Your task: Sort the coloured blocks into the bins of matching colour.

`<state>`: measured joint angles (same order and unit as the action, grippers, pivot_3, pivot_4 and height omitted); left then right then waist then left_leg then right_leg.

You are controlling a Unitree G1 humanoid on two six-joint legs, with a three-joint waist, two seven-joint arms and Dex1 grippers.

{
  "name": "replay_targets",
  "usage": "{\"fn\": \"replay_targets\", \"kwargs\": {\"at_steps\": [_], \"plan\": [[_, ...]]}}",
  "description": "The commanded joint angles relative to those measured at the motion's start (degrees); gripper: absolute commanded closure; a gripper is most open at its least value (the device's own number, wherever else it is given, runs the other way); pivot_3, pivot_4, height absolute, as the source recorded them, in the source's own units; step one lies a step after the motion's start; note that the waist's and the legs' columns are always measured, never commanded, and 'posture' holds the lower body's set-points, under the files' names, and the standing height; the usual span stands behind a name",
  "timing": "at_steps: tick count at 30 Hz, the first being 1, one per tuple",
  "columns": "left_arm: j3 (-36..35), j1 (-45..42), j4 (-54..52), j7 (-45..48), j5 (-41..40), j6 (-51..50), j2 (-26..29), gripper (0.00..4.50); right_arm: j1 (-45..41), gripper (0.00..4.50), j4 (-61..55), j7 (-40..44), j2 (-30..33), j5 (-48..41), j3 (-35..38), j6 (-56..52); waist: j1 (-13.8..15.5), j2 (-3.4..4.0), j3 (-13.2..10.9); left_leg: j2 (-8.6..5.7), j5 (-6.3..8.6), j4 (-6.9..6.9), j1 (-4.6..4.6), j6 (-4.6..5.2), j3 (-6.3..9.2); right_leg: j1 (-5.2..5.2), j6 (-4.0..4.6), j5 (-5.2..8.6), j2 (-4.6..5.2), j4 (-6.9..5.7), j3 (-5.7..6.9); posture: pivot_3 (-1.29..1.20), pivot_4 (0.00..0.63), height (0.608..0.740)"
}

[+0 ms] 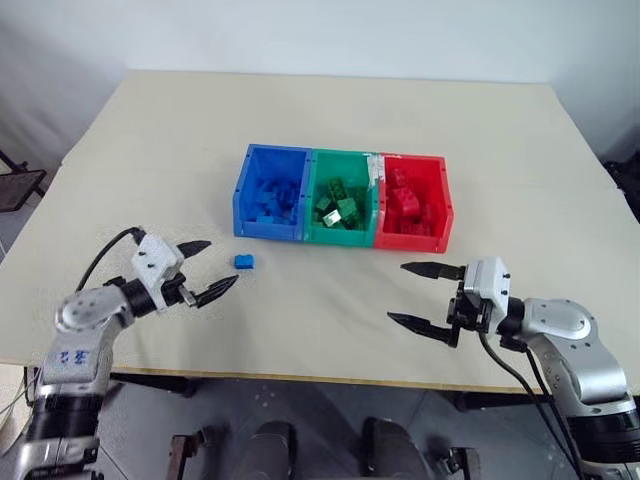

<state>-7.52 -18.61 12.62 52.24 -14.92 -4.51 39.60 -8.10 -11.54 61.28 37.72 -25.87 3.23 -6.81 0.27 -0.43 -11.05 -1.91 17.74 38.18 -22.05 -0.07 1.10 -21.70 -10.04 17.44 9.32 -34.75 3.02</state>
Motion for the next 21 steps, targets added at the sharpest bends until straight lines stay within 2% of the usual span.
{"fn": "replay_targets", "kwargs": {"at_steps": [1, 4, 8, 11, 17, 20, 21], "plan": [[3.1, -6.5, 9.6, 5.3, 2.2, 1.7, 1.3, 0.02, 1.0, 0.0, -3.6, -1.4, 0.7, -0.8, 2.0, -0.5, 0.0, 0.0, 0.0, 0.0, 0.0, 0.01, 0.0, 0.0, -0.01, 0.0, 0.0, 0.0, 0.0, 0.0, 0.0, 0.0, 0.15, 0.74], [5.2, -11.9, 17.4, 8.7, 3.6, 5.7, 0.3, 0.02, 2.3, 0.0, -5.3, -2.8, 0.5, -0.7, 2.5, -1.1, -0.1, -0.01, 0.0, -0.02, 0.0, 0.03, -0.02, 0.0, -0.01, 0.0, 0.0, 0.0, 0.01, 0.01, 0.01, 0.0, 0.15, 0.74], [8.3, -15.2, 21.9, 12.0, 4.8, 6.8, -1.9, 0.02, 5.5, 0.0, -6.9, -4.8, 0.4, 0.1, 3.7, -0.6, -0.1, -0.02, 0.0, -0.04, 0.01, 0.02, -0.02, 0.02, -0.03, -0.01, 0.0, 0.0, 0.02, -0.01, 0.02, 0.0, 0.15, 0.74], [9.0, -16.2, 23.8, 11.7, 5.7, 7.6, -3.2, 0.58, 7.3, 0.0, -8.3, -6.3, 0.0, 0.3, 4.2, -0.3, 0.0, -0.02, 0.0, -0.03, 0.01, 0.03, -0.02, 0.02, -0.03, 0.0, 0.0, 0.0, 0.02, -0.01, 0.02, 0.0, 0.15, 0.74], [9.5, -15.7, 23.1, 12.8, 6.2, 7.7, -3.0, 2.5, 9.3, 0.0, -9.8, -8.0, -0.3, 0.2, 4.1, 0.1, -0.1, -0.02, 0.0, -0.01, 0.01, 0.08, 0.0, 0.02, -0.04, 0.01, -0.01, 0.0, 0.03, -0.06, 0.01, 0.0, 0.15, 0.74], [8.2, -14.3, 20.0, 15.8, 3.3, 7.0, -2.6, 3.46, 9.4, 0.0, -9.7, -8.4, -0.4, 0.3, 3.9, 0.4, -0.1, -0.02, 0.0, -0.01, 0.01, 0.08, 0.0, 0.02, -0.04, 0.01, -0.01, 0.0, 0.03, -0.06, 0.01, 0.0, 0.15, 0.74], [7.6, -13.8, 18.7, 16.4, 2.4, 7.0, -2.6, 3.56, 9.4, 0.0, -9.7, -8.4, -0.4, 0.3, 3.9, 0.5, -0.2, -0.02, 0.0, 0.0, 0.01, 0.08, 0.0, 0.02, -0.04, 0.0, -0.01, 0.0, 0.03, -0.06, 0.01, 0.0, 0.15, 0.74]]}}
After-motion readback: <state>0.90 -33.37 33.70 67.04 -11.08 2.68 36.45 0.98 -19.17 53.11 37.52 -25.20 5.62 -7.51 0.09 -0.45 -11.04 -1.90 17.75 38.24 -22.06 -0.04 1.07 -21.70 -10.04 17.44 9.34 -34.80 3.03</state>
